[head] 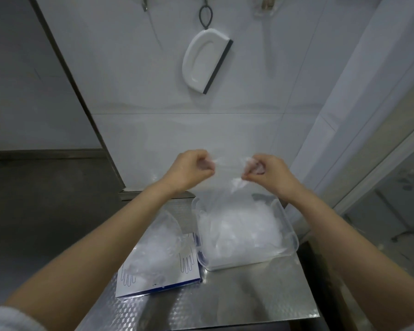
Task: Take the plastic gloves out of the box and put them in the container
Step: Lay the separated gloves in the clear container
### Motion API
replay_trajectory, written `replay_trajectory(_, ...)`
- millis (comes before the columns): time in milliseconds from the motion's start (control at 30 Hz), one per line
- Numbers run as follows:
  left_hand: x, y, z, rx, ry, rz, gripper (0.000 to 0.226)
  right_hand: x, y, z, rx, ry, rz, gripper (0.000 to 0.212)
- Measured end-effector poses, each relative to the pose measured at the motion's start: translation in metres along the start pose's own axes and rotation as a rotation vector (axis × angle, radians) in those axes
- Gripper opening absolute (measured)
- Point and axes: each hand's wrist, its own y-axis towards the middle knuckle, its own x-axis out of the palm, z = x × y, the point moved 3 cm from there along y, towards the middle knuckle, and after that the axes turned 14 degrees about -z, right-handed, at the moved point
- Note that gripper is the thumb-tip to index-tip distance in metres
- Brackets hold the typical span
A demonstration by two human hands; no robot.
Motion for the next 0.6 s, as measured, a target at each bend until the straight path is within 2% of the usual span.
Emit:
replay_trajectory(67, -0.007, -0.002, 0.013, 0.092, -0.022, 0.191, 0.038, -0.013, -0.004, -0.009, -0.125, -0.005, 0.241, 0.027)
replay_trajectory(133, -0.009, -0.009, 0.024, 0.192, -0.057, 0.301, 0.034, -0.022, -0.013, -0.020, -0.283, -0.080, 0.413, 0.023)
replay_trajectory(233, -0.001, -0.023, 0.023, 0.337, -0.005, 0.328, 0.023, -0.019, -0.032, -0.025, -0.443, -0.244, 0.469, 0.019)
replay_trajectory(300, 0.015, -0.030, 0.006, 0.355, 0.080, 0.269, 0.020, -0.002, -0.041, -0.012, -0.461, -0.322, 0.378, 0.025)
replay_trajectory(400, 0.047, -0.038, -0.029, 0.257, 0.183, 0.064, 0.023, 0.036, -0.049, 0.023, -0.359, -0.398, 0.112, 0.041)
replay_trajectory(500, 0.075, -0.041, -0.054, 0.202, 0.305, -0.114, 0.019, 0.067, -0.053, 0.050, -0.185, -0.427, -0.155, 0.036)
replay_trajectory(600, 0.094, -0.036, -0.065, 0.161, 0.427, -0.244, 0.016, 0.086, -0.055, 0.066, -0.048, -0.401, -0.345, 0.034)
